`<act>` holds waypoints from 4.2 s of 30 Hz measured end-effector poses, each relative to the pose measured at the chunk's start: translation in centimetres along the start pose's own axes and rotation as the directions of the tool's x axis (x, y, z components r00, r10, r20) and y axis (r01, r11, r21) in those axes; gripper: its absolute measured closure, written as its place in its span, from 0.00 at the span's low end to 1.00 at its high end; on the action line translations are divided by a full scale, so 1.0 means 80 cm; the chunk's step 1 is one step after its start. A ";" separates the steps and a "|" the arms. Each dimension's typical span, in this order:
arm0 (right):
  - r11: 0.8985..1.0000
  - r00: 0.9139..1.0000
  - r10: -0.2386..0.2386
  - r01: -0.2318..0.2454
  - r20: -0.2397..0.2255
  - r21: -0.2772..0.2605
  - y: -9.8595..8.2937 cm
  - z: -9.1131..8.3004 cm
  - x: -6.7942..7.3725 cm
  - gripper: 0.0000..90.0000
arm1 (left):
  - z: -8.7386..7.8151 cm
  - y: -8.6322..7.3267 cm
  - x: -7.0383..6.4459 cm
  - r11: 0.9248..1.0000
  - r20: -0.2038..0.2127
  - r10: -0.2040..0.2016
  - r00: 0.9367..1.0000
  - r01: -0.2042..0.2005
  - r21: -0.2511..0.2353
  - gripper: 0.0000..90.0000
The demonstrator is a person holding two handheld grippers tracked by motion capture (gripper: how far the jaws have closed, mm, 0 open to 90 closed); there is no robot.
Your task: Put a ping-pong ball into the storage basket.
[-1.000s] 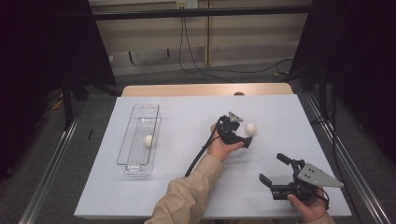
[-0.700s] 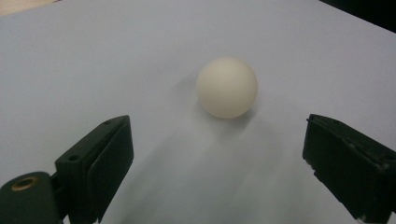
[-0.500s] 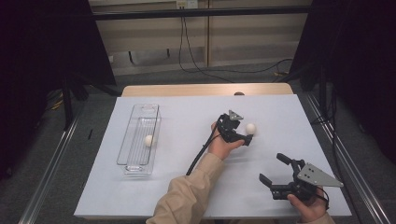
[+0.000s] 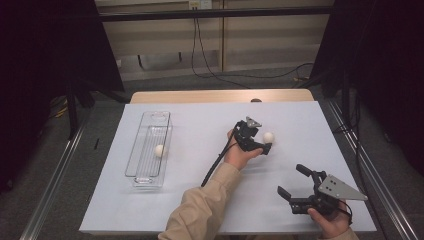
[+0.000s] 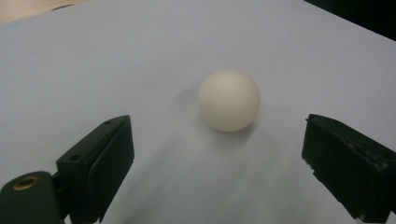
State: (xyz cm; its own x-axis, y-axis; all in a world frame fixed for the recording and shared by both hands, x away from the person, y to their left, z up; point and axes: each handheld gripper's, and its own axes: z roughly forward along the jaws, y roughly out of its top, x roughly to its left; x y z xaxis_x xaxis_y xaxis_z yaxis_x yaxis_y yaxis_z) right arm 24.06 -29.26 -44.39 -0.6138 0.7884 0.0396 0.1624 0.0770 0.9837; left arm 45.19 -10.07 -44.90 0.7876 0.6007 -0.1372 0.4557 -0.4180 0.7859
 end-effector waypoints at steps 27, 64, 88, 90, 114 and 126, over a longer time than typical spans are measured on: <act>1.000 1.000 0.001 -0.001 0.000 0.000 0.000 0.000 0.000 0.05 | 0.017 0.007 -0.003 1.000 -0.001 -0.003 1.000 0.003 -0.004 0.12; 1.000 1.000 0.009 -0.009 0.001 -0.005 0.000 -0.001 0.000 0.05 | 0.046 0.009 -0.006 0.999 0.014 0.031 0.999 -0.032 0.012 0.40; 1.000 1.000 0.008 -0.008 0.009 -0.007 0.000 -0.001 -0.001 0.05 | 0.037 0.013 -0.003 0.999 0.039 0.038 0.999 -0.039 0.025 0.57; 1.000 1.000 0.006 -0.005 0.009 -0.007 0.000 -0.001 -0.001 0.05 | 0.033 0.013 -0.003 0.999 0.048 0.040 0.998 -0.041 0.023 0.57; 1.000 1.000 0.001 -0.001 0.013 -0.007 0.000 0.000 0.000 0.05 | -0.017 -0.009 0.009 0.999 0.090 0.020 0.996 -0.024 0.042 0.57; 1.000 1.000 -0.003 0.003 0.013 -0.006 0.000 0.000 0.000 0.05 | -0.038 -0.022 0.012 0.998 0.103 0.014 0.995 -0.020 0.055 0.57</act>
State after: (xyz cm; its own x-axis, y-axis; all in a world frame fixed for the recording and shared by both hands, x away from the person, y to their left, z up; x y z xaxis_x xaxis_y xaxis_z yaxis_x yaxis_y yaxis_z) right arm 24.07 -29.30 -44.39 -0.6038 0.7964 0.0344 0.1563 0.0760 0.9848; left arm 43.85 -6.71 -44.58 0.8324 0.5216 -0.1871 0.4620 -0.4669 0.7540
